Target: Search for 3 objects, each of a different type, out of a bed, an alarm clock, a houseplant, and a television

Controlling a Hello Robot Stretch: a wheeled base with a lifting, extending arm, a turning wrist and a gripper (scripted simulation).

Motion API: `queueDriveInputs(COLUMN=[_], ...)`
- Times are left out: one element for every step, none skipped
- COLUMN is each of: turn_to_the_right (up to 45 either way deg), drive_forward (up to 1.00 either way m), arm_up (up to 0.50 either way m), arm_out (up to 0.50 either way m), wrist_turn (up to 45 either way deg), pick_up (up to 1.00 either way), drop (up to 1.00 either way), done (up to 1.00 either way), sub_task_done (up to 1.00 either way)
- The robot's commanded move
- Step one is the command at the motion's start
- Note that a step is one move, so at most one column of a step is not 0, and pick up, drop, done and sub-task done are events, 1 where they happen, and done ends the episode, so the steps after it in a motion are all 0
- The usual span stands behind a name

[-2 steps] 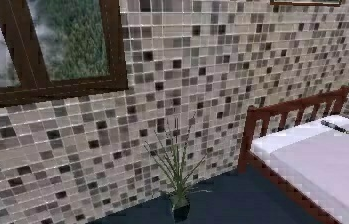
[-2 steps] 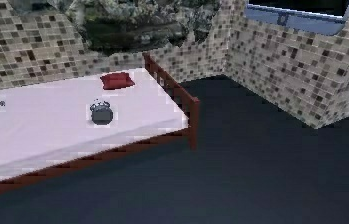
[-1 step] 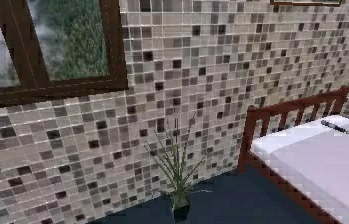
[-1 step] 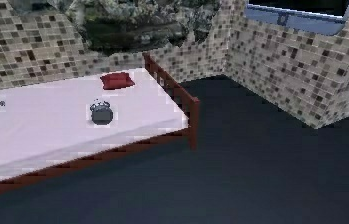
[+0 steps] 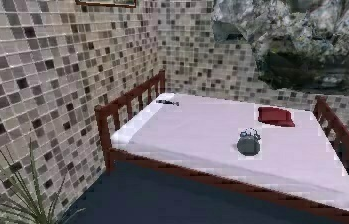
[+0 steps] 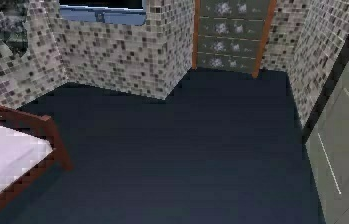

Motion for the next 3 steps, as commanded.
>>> queueDriveInputs(turn_to_the_right=[18.0,0.0,0.0], drive_forward=[0.0,0.6,0.0], arm_up=[0.0,0.0,0.0], arm_out=[0.0,0.0,0.0], wrist_turn=[0.0,0.0,0.0], pick_up=[0.0,0.0,0.0], drop=[0.0,0.0,0.0], done=[0.0,0.0,0.0], sub_task_done=[0.0,0.0,1.0])
